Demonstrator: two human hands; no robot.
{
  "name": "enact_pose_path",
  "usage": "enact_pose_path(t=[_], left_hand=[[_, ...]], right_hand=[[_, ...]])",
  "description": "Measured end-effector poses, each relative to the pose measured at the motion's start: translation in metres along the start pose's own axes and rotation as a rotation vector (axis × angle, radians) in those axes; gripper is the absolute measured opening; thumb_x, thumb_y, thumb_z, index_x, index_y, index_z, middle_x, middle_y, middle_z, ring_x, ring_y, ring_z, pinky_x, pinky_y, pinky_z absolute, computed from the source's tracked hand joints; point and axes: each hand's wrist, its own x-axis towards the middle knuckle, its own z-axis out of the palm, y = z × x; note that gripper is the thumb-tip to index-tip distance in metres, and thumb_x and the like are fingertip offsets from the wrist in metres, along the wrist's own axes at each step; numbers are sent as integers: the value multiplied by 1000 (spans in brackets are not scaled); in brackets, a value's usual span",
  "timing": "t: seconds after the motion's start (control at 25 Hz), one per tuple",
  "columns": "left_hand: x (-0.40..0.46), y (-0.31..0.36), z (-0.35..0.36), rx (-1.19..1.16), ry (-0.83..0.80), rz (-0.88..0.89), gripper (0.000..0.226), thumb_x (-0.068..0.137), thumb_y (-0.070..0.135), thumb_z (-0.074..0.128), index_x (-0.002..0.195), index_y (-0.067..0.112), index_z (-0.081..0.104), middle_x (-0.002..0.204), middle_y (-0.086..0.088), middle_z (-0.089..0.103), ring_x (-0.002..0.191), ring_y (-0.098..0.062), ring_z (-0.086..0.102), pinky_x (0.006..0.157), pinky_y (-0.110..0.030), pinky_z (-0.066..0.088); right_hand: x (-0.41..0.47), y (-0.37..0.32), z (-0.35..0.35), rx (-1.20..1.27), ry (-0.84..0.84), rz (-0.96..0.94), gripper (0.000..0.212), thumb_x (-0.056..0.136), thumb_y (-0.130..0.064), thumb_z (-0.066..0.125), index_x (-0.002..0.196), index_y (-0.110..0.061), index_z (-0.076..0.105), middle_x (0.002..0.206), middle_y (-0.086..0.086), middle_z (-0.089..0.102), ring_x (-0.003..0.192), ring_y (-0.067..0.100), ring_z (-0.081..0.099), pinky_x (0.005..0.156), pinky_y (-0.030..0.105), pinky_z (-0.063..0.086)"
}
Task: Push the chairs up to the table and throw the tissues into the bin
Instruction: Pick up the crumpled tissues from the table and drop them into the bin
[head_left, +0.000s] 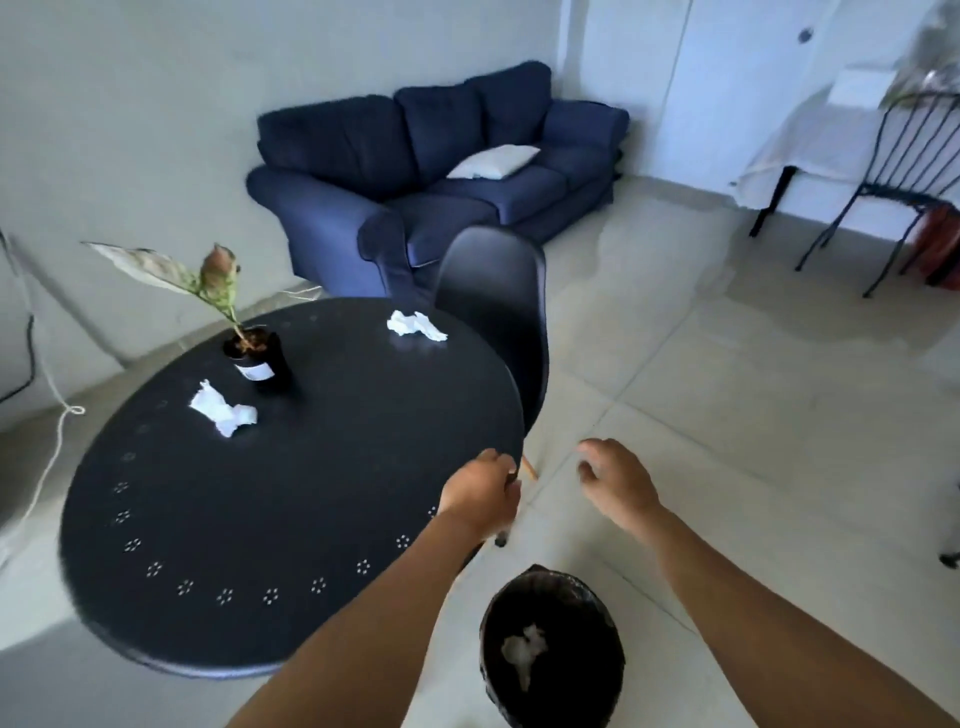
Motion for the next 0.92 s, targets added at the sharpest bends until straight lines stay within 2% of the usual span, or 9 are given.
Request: enact_pose_path(t=[0.16,0.32,0.48,0.6,0.76,0.8,0.92], left_hand=[[3,-75,-64,0,121,-205,33,94,31,43,120,16,57,122,-6,54,108,-28,58,90,-39,52],[7,-159,-116,72,118,-446,43,92,32,48,132,16,46,133,-9,42,124,-30,44,98,-44,48],[29,-236,-145,138,65,-723,62,87,41,55,139,18,33,140,-14,33,128,-36,35,98,-48,44],[51,-279,-148,92,81,-864,73,83,47,58,144,25,24,146,-15,27,130,-38,32,98,-49,41],[83,-317,-130,-6,-11,-1066,83,85,35,56,150,30,4,157,-16,4,138,-46,18,105,-50,36],[88,-322,-126,-19,-34,-1083,81,86,30,56,150,28,7,156,-16,4,136,-46,22,103,-48,39],[98,-328,-120,7,10,-1046,56,86,20,53,138,10,37,144,-15,27,125,-38,40,92,-40,46]], right_hand=[[59,-73,3,10,-39,-154,34,89,-17,51,122,-14,61,119,12,62,109,28,61,90,32,49],[117,-134,23,-56,-147,-290,40,87,-20,54,127,-19,56,125,10,55,110,27,59,94,34,48],[187,-185,50,-237,-288,-350,63,84,-20,56,143,-27,34,140,10,35,126,31,43,102,43,44],[236,-212,68,-364,-327,-344,77,84,-16,55,147,-37,16,148,9,21,127,36,36,99,42,41],[295,-241,102,-481,-339,-327,88,82,-7,49,146,-49,6,157,7,5,127,40,35,101,45,38],[308,-245,111,-491,-355,-318,88,83,-6,47,146,-51,5,158,6,2,128,40,35,103,45,39],[332,-252,136,-520,-392,-296,79,86,-7,43,146,-50,14,157,6,7,125,39,40,101,44,43]])
